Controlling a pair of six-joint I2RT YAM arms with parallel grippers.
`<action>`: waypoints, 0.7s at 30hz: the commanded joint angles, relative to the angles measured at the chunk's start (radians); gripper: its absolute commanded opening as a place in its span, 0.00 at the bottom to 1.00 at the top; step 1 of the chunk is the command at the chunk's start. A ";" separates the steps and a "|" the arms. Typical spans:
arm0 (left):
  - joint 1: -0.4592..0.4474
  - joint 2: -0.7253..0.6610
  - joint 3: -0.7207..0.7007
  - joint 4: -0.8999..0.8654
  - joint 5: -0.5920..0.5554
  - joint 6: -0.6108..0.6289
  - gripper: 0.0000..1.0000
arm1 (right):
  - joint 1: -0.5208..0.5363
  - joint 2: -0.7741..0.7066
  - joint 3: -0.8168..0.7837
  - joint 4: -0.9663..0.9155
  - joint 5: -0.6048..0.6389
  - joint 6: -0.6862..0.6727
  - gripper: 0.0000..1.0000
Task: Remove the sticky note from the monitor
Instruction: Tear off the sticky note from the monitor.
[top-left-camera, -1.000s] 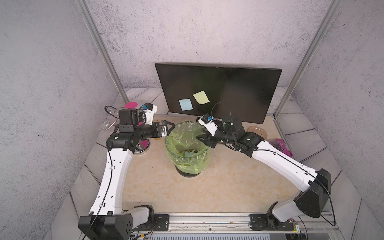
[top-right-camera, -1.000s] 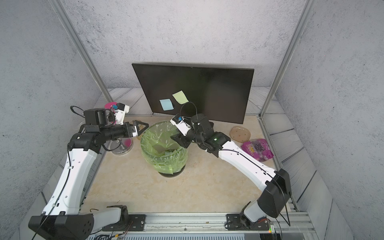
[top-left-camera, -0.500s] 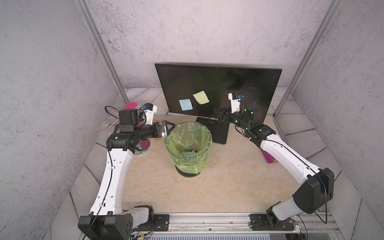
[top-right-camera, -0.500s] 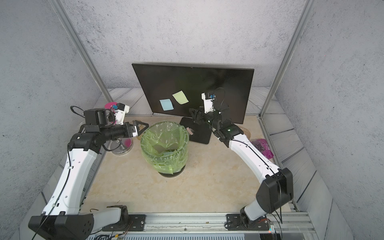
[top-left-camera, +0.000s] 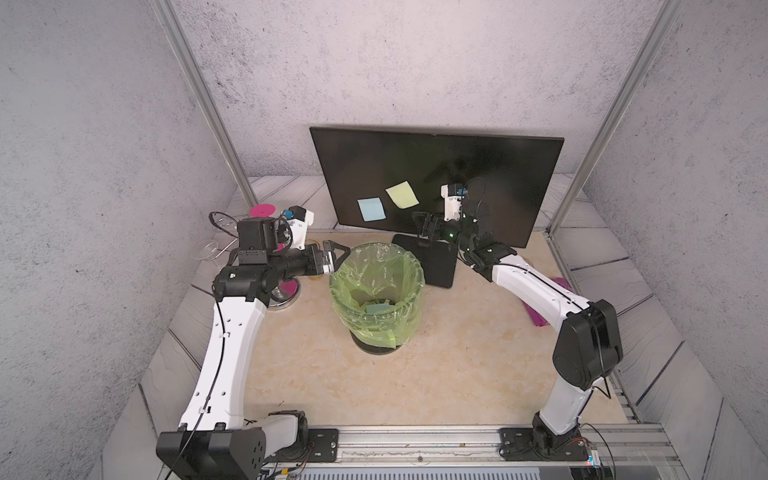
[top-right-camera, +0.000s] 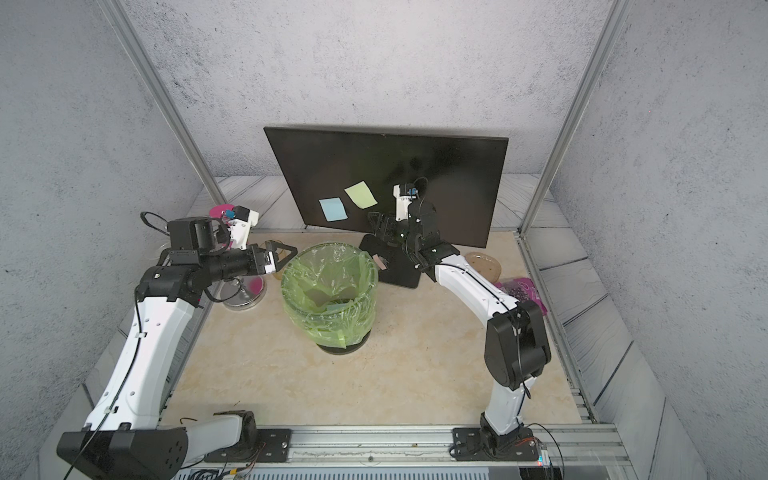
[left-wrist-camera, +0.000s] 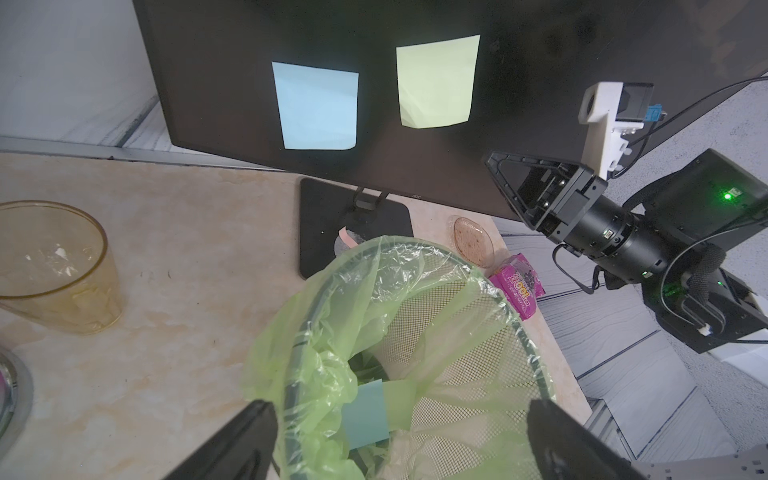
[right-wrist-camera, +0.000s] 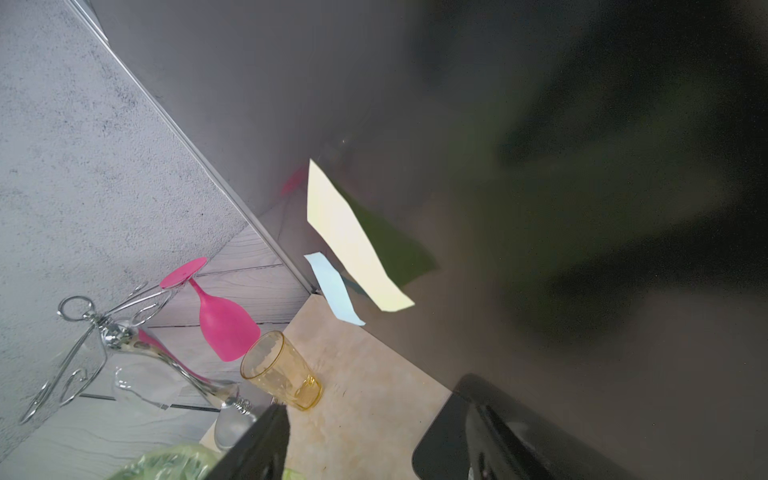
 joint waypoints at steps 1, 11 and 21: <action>0.009 0.003 -0.003 0.007 0.013 0.003 1.00 | 0.010 0.023 0.047 0.044 0.047 -0.015 0.71; 0.009 0.004 0.000 0.000 0.014 0.009 1.00 | 0.028 0.099 0.163 -0.007 0.081 -0.137 0.67; 0.011 0.006 0.002 -0.007 0.009 0.020 1.00 | 0.043 0.188 0.290 -0.082 0.093 -0.216 0.63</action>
